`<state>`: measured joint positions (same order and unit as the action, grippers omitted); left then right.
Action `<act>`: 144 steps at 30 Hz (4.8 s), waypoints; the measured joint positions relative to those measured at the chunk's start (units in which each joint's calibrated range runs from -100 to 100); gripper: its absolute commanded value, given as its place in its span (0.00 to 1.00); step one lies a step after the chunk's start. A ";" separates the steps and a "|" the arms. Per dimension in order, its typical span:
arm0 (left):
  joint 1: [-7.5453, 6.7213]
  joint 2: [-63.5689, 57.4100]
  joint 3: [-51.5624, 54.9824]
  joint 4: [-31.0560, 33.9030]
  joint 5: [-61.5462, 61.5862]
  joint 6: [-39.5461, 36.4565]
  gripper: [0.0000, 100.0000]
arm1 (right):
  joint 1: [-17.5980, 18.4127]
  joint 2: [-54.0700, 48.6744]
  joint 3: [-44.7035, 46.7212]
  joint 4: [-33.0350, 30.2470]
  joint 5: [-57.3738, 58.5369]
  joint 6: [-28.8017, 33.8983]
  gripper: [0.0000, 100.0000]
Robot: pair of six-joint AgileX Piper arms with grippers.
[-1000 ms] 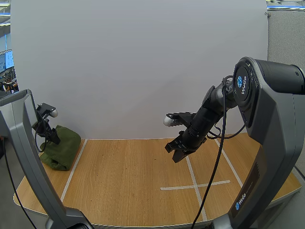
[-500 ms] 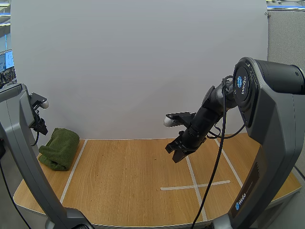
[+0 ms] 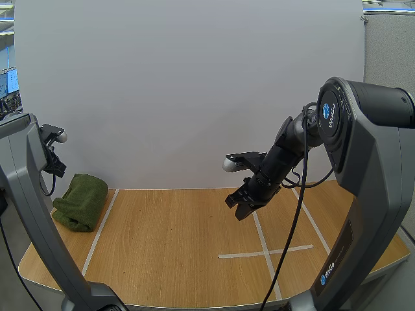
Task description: Fold the towel
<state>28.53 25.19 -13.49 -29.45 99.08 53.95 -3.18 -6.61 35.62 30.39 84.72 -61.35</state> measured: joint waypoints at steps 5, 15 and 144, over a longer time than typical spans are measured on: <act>-1.22 1.40 4.02 -1.05 0.37 1.30 0.00 | 0.00 0.00 0.00 0.00 0.00 0.00 0.00; -1.74 7.99 4.63 3.43 0.71 2.14 0.00 | 0.00 0.00 0.00 0.00 0.00 0.00 0.00; -29.00 -124.95 73.97 8.01 -54.69 -47.35 0.00 | 0.00 -93.01 22.84 -25.67 -35.99 45.17 0.00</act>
<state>-0.47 -99.76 60.48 -21.44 44.39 6.60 -3.18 -99.62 58.45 4.72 48.72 -16.18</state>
